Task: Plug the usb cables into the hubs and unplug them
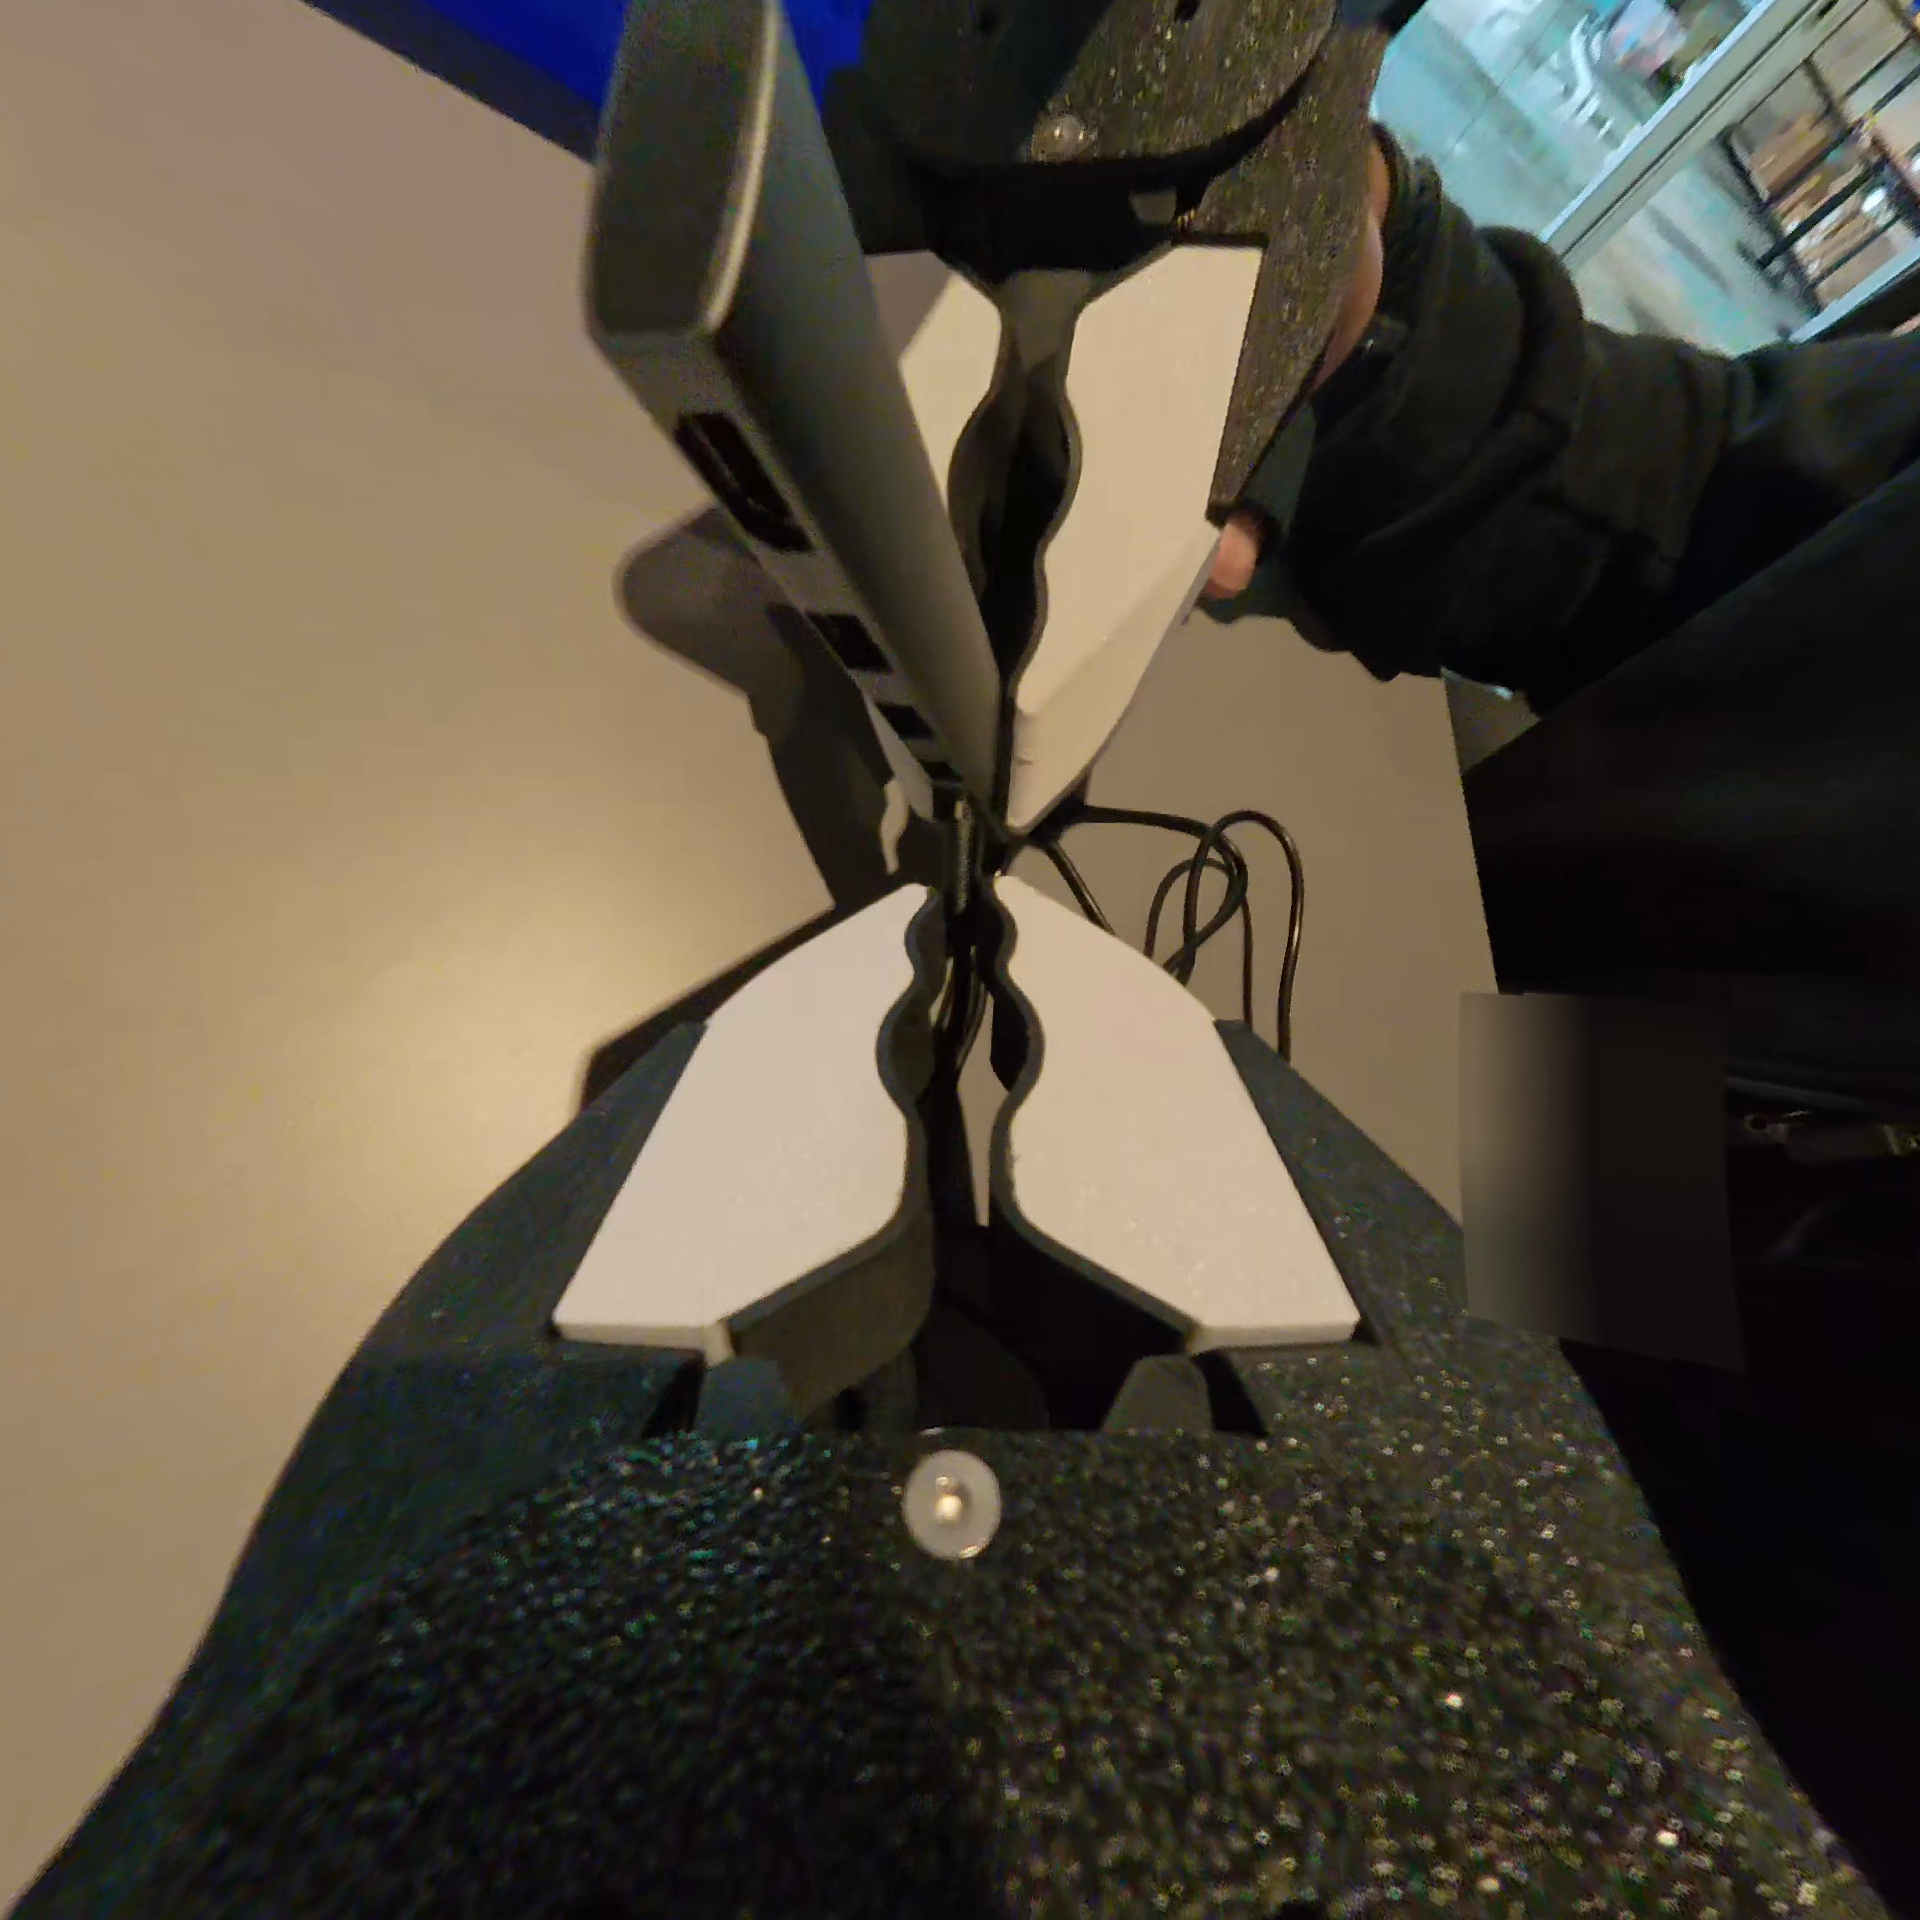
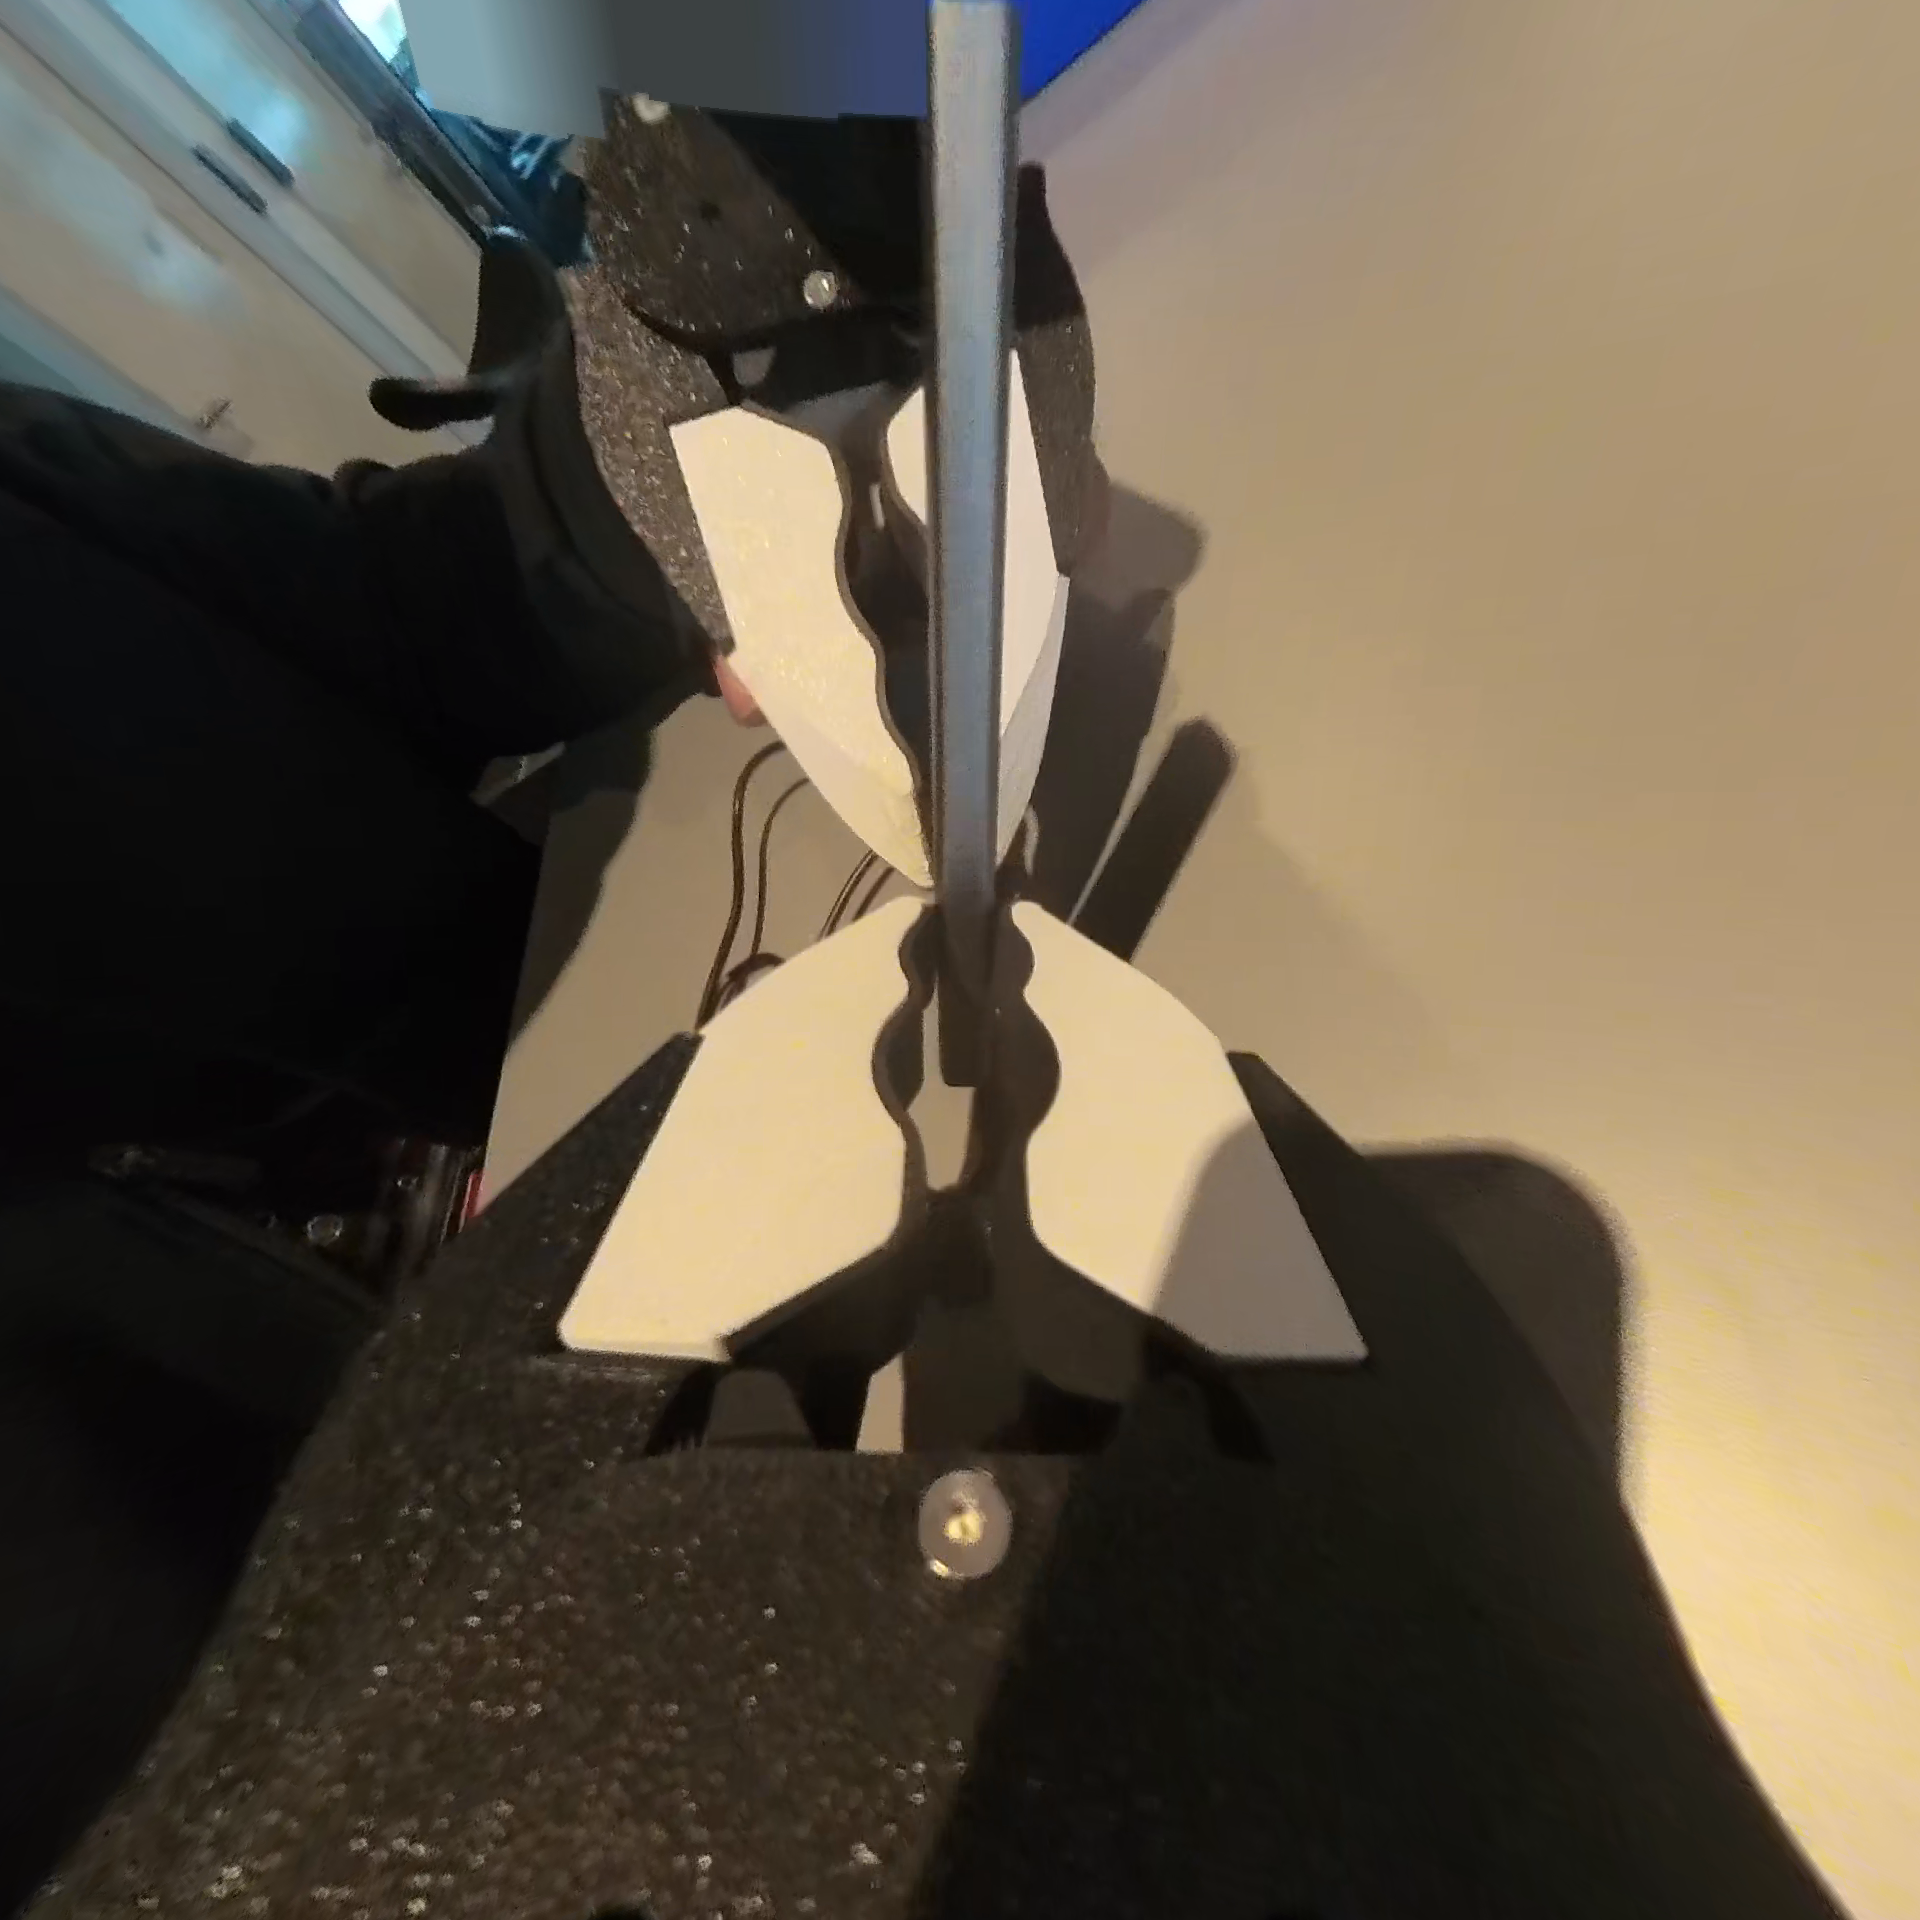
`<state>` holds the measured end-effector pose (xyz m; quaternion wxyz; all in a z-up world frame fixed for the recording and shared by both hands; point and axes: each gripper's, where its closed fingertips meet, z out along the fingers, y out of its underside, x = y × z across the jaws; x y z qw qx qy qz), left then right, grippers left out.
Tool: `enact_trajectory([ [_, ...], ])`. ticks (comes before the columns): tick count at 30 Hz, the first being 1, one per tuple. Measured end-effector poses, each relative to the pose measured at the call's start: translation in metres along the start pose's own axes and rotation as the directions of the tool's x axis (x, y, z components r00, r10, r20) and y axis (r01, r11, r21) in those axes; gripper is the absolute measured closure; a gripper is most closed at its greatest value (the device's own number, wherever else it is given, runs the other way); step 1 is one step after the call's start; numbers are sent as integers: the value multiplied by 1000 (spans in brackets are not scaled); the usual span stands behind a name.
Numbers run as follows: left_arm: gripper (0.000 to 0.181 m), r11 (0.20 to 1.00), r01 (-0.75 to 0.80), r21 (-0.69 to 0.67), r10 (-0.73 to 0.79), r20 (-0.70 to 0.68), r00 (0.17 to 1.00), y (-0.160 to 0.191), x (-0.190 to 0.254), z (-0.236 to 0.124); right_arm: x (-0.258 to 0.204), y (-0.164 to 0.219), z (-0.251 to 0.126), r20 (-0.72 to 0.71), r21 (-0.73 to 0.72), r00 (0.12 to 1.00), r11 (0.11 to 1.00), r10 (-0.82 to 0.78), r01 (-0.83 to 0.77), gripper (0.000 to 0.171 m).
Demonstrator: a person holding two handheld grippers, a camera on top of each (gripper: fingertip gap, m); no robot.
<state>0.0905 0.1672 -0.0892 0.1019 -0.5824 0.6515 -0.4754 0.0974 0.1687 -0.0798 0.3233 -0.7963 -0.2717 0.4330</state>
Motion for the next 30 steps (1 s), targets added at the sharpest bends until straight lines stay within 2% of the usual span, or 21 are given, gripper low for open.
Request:
enact_trajectory([
  [7, 176, 997, -44, -64, 45, 11, 999, 7, 4, 2, -3, 6, 4, 11, -48, 1000, 999, -20, 21, 161],
  [12, 176, 999, 18, 41, -17, -34, 999, -5, 4, -3, -2, -7, -2, 10, 49, 1000, 999, -20, 19, 160],
  [21, 176, 997, 24, 76, -21, -35, 999, -6, -1, -8, -3, -18, -17, 32, 136, 999, 991, -2, -2, 149],
  [27, 176, 999, -8, 45, 10, -49, 999, -2, 3, -6, -3, -18, -15, 23, 128, 1000, 992, -11, 8, 161],
  [30, 176, 1000, -16, 27, 17, -42, 999, 0, 3, -5, -2, -16, -14, 24, 120, 1000, 993, -7, 4, 161],
])
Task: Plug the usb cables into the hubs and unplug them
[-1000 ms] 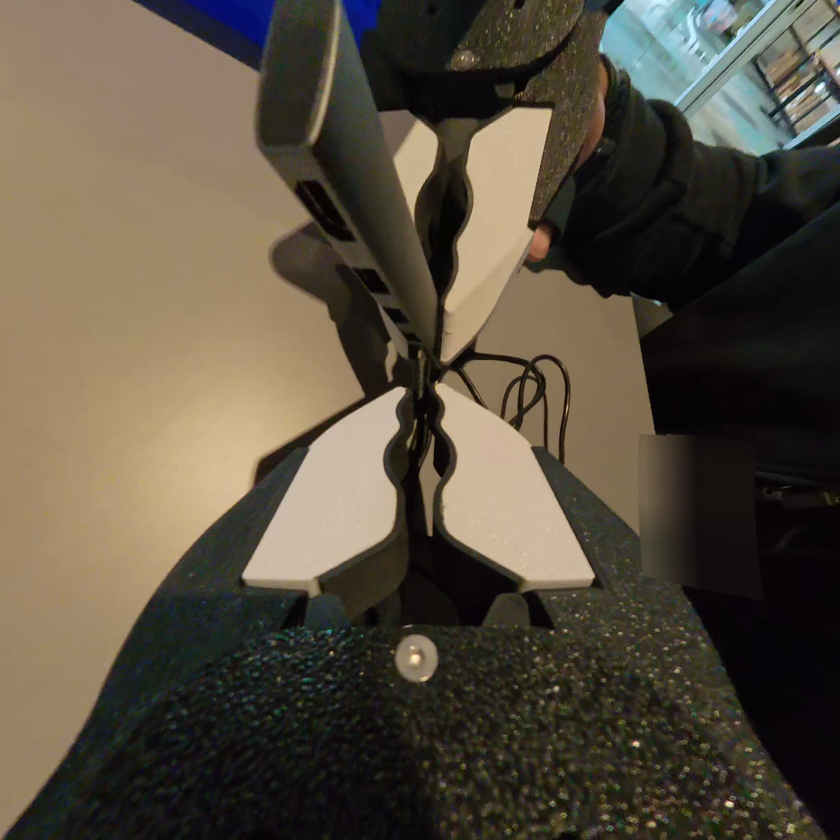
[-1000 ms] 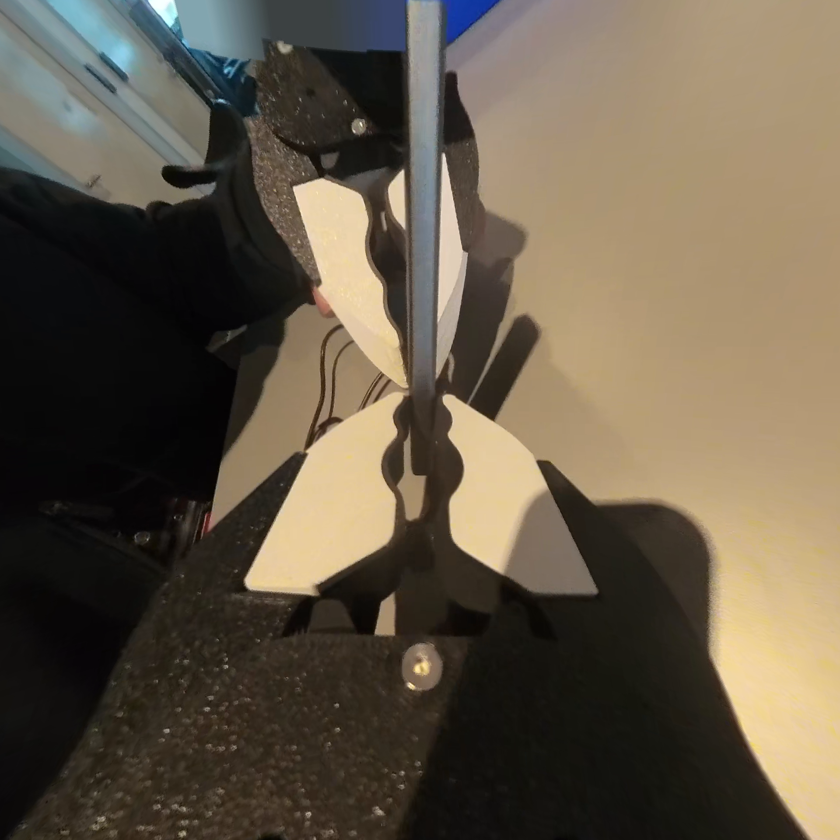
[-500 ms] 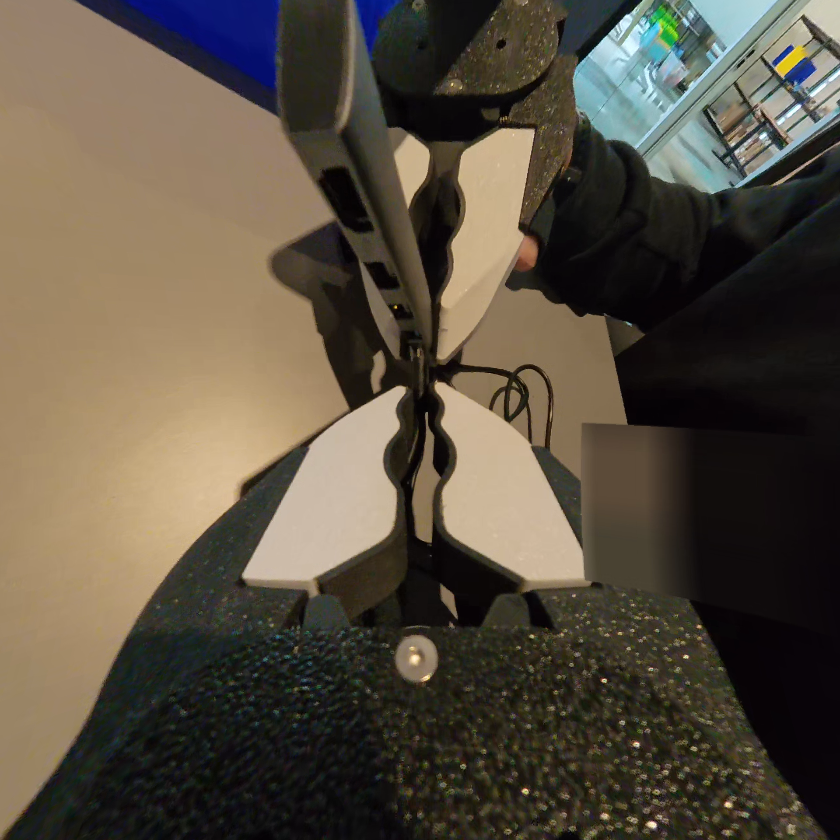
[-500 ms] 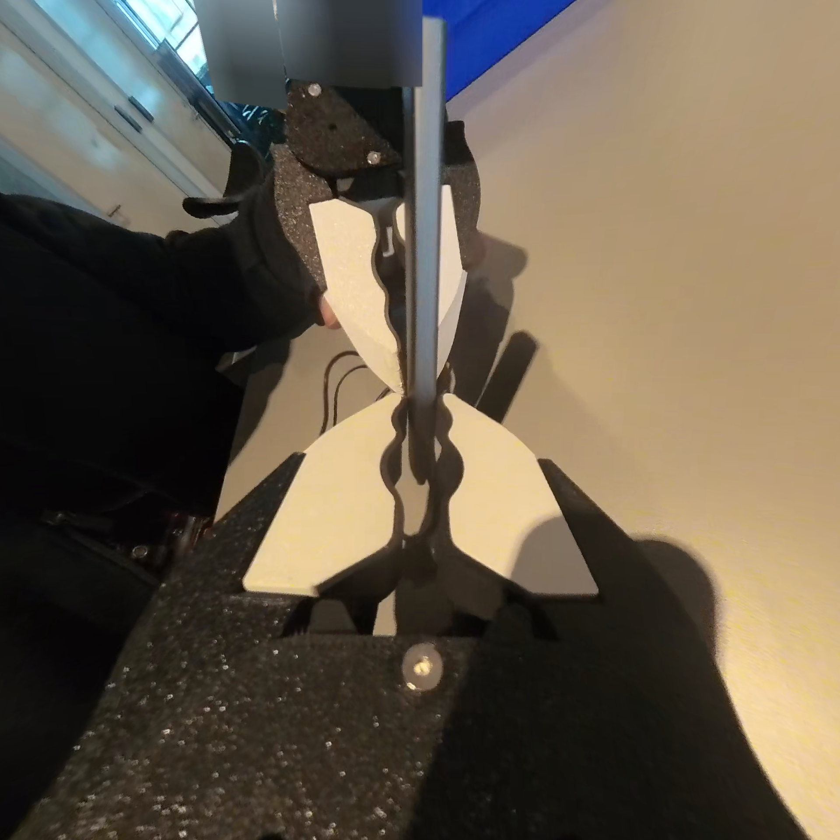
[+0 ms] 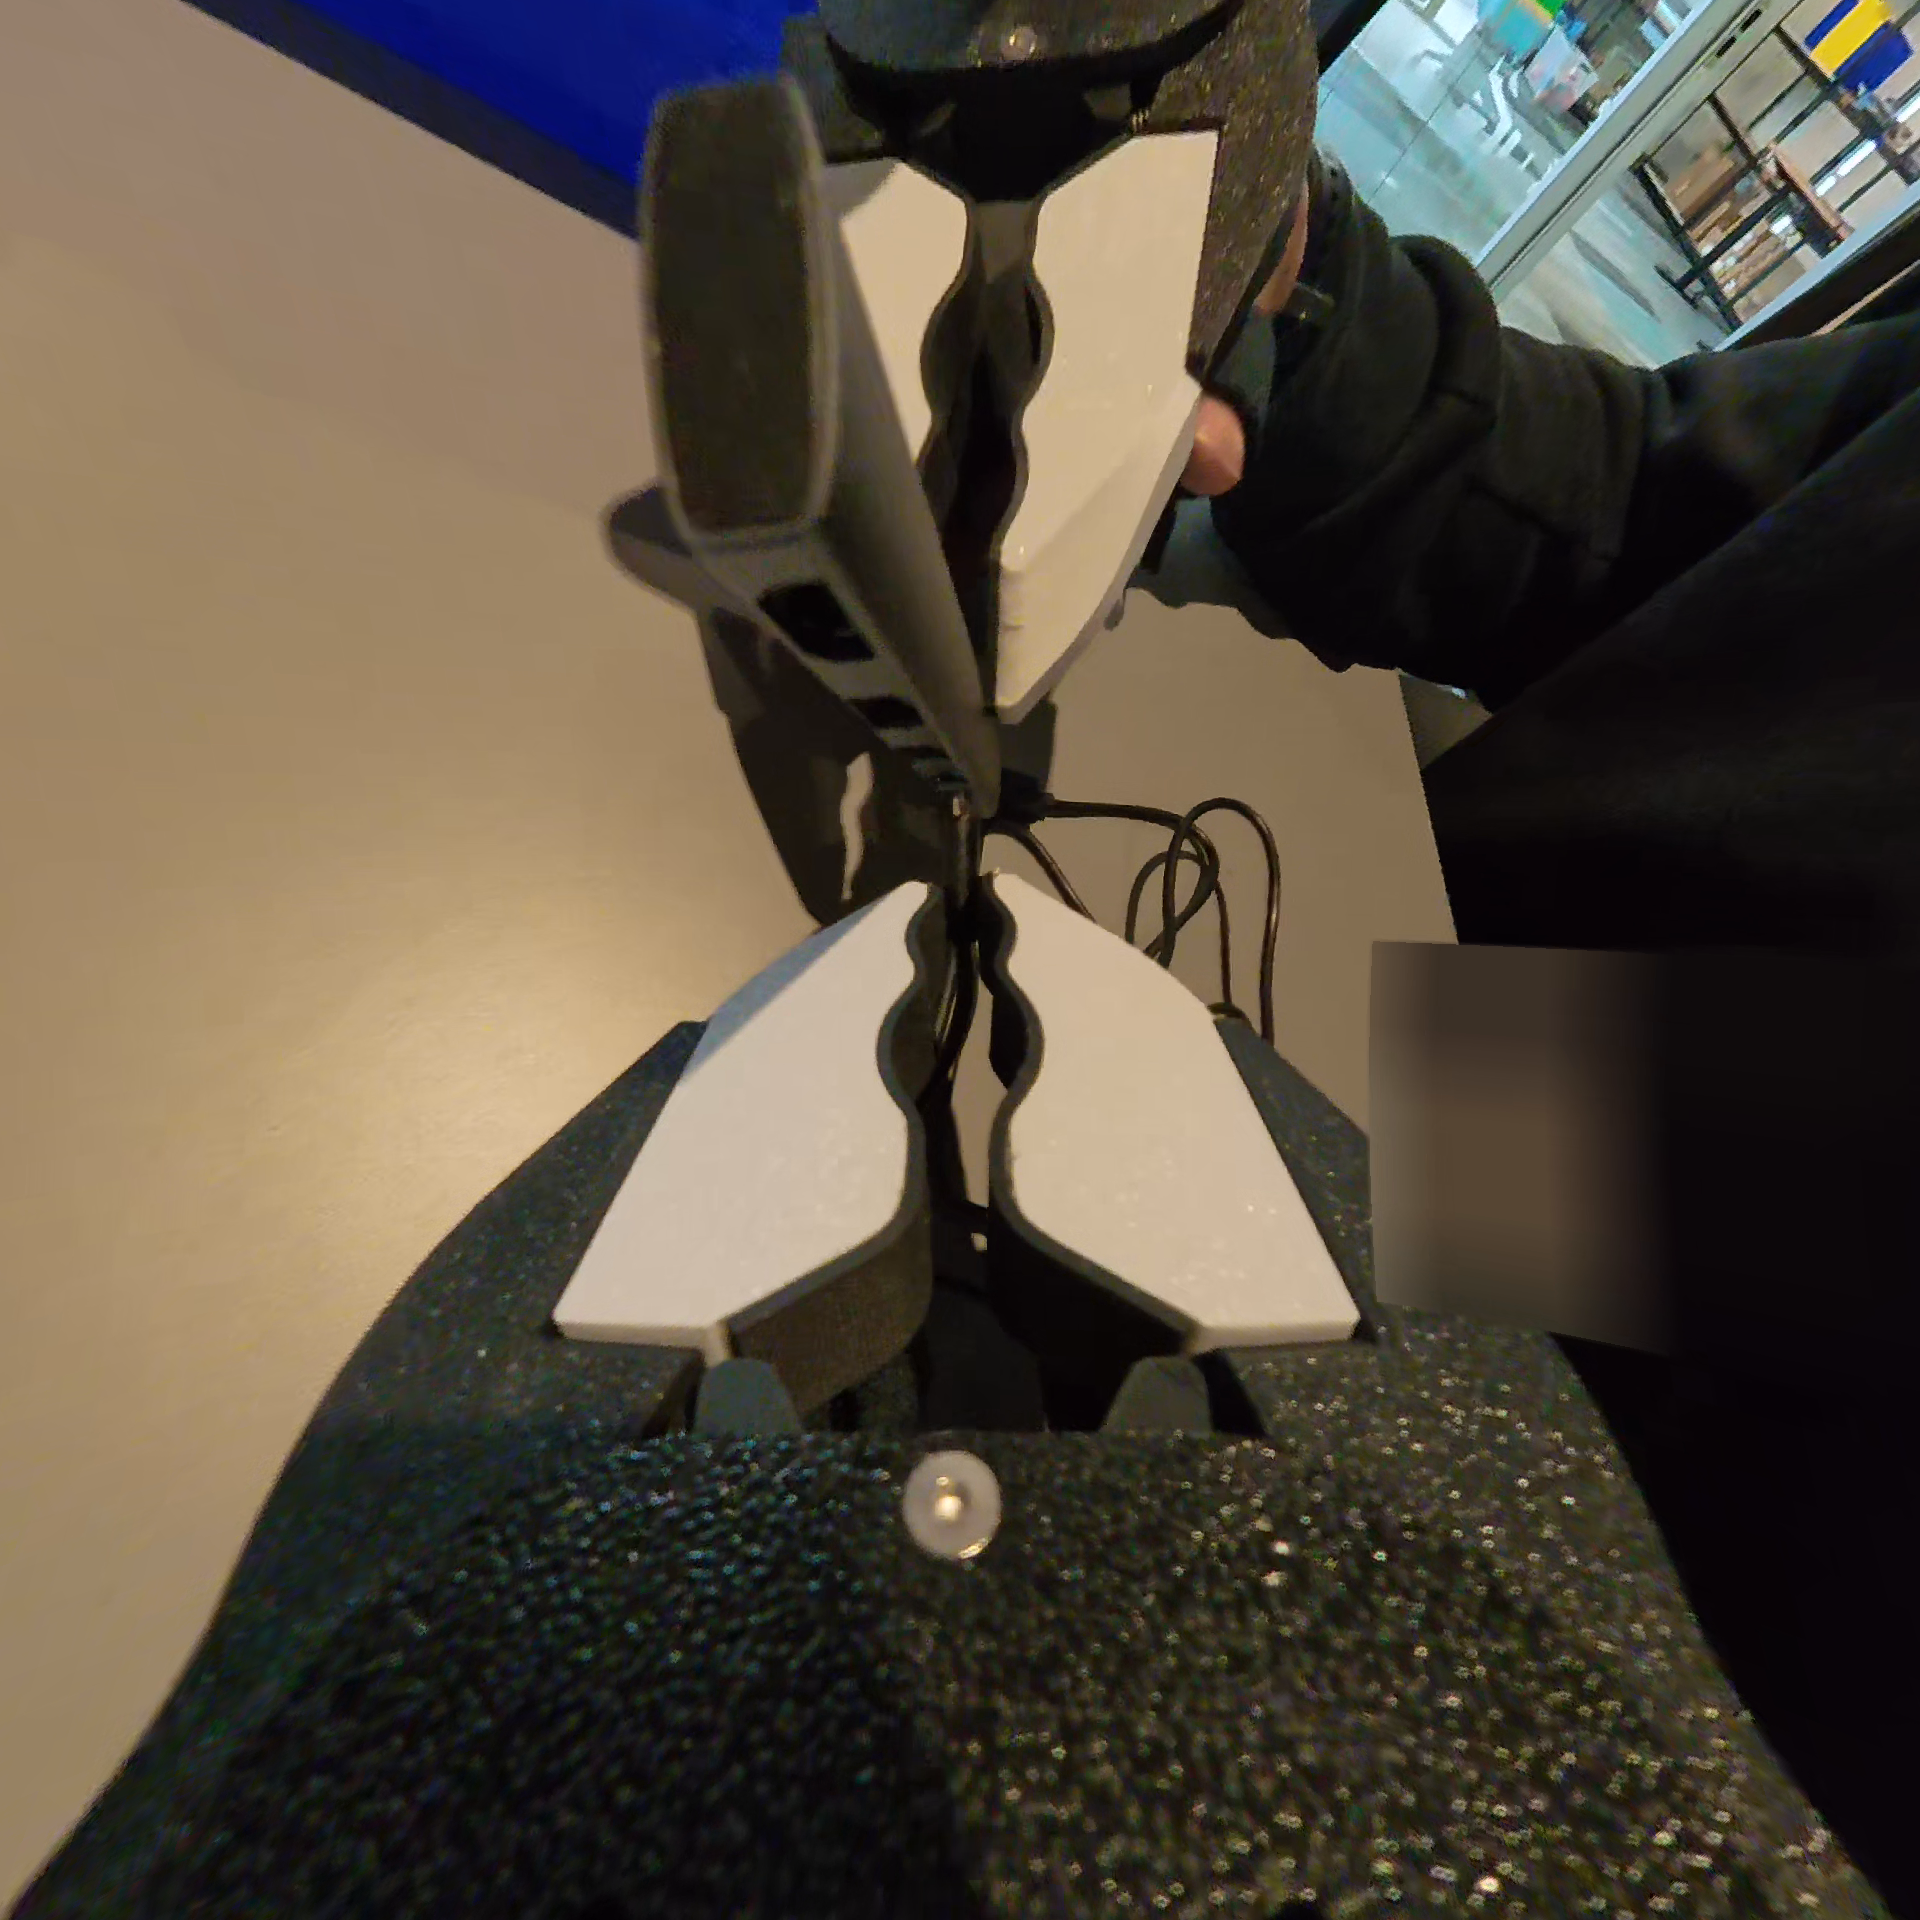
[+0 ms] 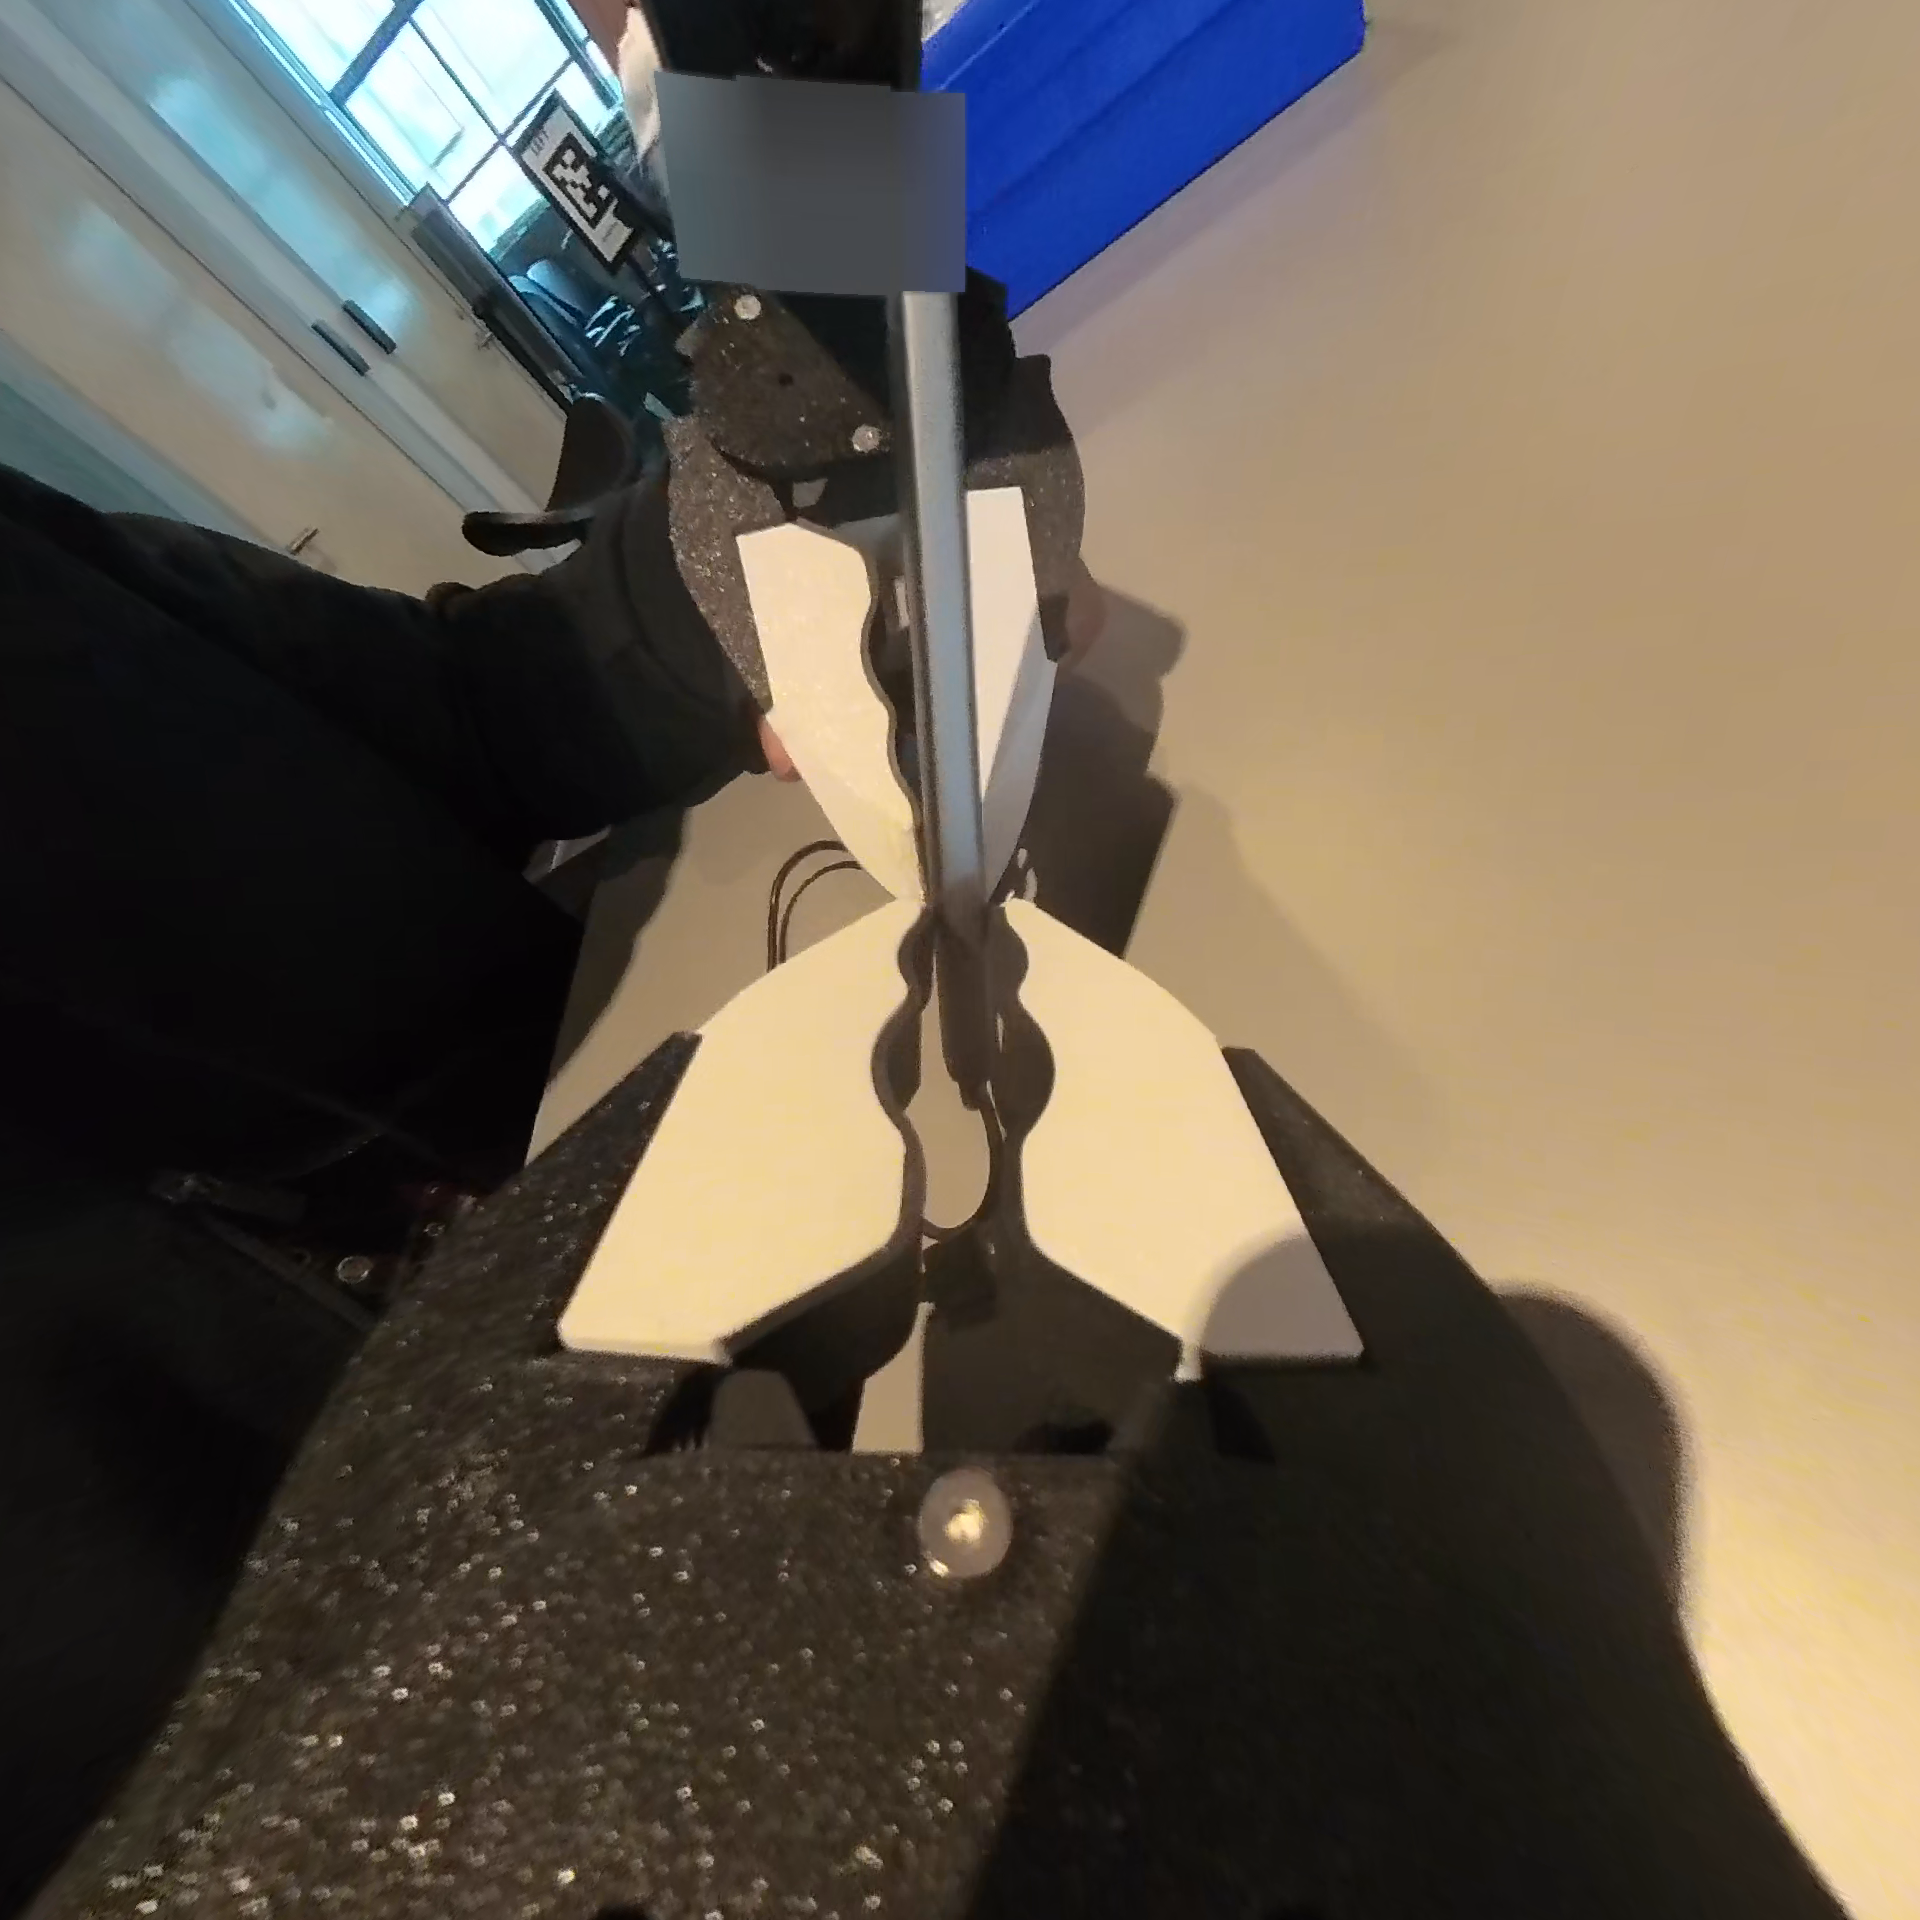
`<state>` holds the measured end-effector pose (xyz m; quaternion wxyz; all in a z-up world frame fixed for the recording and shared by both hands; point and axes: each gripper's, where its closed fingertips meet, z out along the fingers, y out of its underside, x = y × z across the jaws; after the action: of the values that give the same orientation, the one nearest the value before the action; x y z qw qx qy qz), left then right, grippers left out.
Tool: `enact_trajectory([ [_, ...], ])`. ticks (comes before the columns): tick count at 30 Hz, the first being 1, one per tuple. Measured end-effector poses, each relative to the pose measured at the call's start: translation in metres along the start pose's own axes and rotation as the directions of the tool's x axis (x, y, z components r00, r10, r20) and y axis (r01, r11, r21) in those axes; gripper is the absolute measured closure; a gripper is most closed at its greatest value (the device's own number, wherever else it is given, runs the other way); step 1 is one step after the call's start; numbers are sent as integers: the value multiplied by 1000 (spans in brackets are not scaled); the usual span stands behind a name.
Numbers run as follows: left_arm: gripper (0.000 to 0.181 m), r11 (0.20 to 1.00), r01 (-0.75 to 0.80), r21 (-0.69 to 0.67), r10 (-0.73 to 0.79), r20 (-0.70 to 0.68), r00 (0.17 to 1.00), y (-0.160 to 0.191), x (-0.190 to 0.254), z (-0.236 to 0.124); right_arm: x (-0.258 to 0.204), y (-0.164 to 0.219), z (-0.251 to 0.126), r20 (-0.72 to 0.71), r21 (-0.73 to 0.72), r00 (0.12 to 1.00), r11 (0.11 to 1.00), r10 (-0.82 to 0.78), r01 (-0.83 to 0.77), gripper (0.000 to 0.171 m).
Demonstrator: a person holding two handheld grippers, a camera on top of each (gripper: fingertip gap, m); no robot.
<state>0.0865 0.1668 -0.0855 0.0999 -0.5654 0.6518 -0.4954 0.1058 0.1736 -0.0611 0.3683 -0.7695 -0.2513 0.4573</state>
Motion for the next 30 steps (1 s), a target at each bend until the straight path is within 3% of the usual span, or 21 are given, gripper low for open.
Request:
enact_trajectory([
  [15, 177, 990, 139, -25, -141, -67, 988, 8, 3, 9, 2, 7, 3, -64, -87, 993, 992, -103, 97, 162],
  [30, 179, 987, 163, -13, -163, -119, 979, 5, 12, 18, -5, 7, -1, -44, -98, 990, 987, -131, 126, 161],
])
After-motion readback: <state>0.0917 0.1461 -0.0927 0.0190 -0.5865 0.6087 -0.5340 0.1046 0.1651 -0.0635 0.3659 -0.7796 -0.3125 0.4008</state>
